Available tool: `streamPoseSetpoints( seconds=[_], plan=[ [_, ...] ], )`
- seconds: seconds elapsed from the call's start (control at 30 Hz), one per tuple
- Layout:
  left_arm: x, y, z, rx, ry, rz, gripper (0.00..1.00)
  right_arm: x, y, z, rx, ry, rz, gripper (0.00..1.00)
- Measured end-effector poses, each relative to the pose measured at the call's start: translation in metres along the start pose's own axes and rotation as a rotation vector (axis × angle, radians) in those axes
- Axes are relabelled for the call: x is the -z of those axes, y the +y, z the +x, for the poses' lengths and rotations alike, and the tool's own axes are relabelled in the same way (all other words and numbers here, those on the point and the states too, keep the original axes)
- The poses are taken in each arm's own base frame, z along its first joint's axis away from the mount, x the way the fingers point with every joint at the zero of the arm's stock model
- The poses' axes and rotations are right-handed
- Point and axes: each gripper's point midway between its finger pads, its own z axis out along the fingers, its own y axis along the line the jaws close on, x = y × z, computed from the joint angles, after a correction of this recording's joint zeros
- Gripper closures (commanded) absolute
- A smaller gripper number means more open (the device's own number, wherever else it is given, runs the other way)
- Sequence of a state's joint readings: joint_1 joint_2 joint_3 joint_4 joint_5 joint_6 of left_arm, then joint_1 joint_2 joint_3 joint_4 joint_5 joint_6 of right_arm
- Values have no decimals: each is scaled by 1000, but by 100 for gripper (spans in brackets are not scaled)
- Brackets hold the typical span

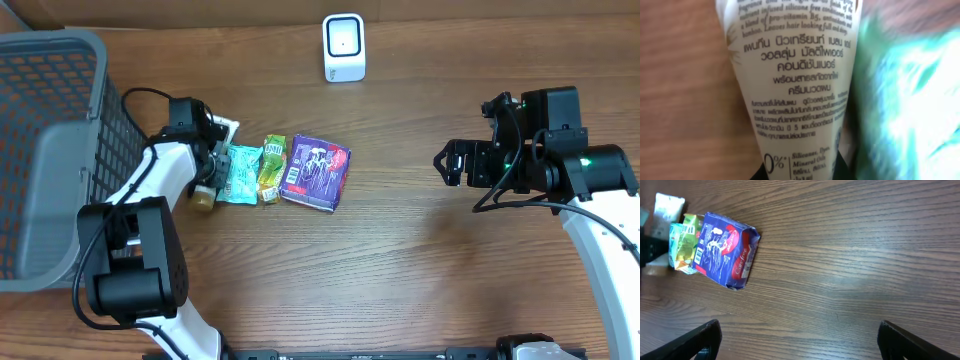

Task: Scan the item barcode
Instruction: 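Grasp the white Pantene tube and lay it left of the mint packet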

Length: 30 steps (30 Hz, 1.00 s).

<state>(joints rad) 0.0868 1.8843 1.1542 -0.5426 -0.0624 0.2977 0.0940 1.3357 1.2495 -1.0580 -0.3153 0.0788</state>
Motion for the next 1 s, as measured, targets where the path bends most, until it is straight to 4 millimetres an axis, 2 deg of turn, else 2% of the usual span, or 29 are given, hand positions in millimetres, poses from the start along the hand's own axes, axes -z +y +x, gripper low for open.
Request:
streamPoseSetpoints(
  seconds=[0.27,0.5,0.57,0.67,0.7,0.73,0.77,0.9,1.0],
  plan=[
    [3,-44,-13,-3,-64,206,96,0,0,0,0,1,0,0],
    [10,-100,-19,-7,-57,295,94,0,0,0,0,0,0,0],
    [12,-114,-18,-20,-48,310,81,0,0,0,0,1,0,0],
    [14,-128,-17,-16,-37,324,55,0,0,0,0,2,-1,0],
    [15,-130,-17,-4,-32,327,48,0,0,0,0,3,-3,0],
    [15,-129,-14,27,-16,322,35,0,1,1,-1,5,-9,0],
    [14,-128,-13,32,-8,321,32,0,2,2,-1,7,-13,0],
    [24,-111,-3,106,79,309,28,0,7,6,-6,25,-45,0],
    [46,-92,-18,141,88,289,27,-1,10,13,-18,58,-65,0]
  ],
)
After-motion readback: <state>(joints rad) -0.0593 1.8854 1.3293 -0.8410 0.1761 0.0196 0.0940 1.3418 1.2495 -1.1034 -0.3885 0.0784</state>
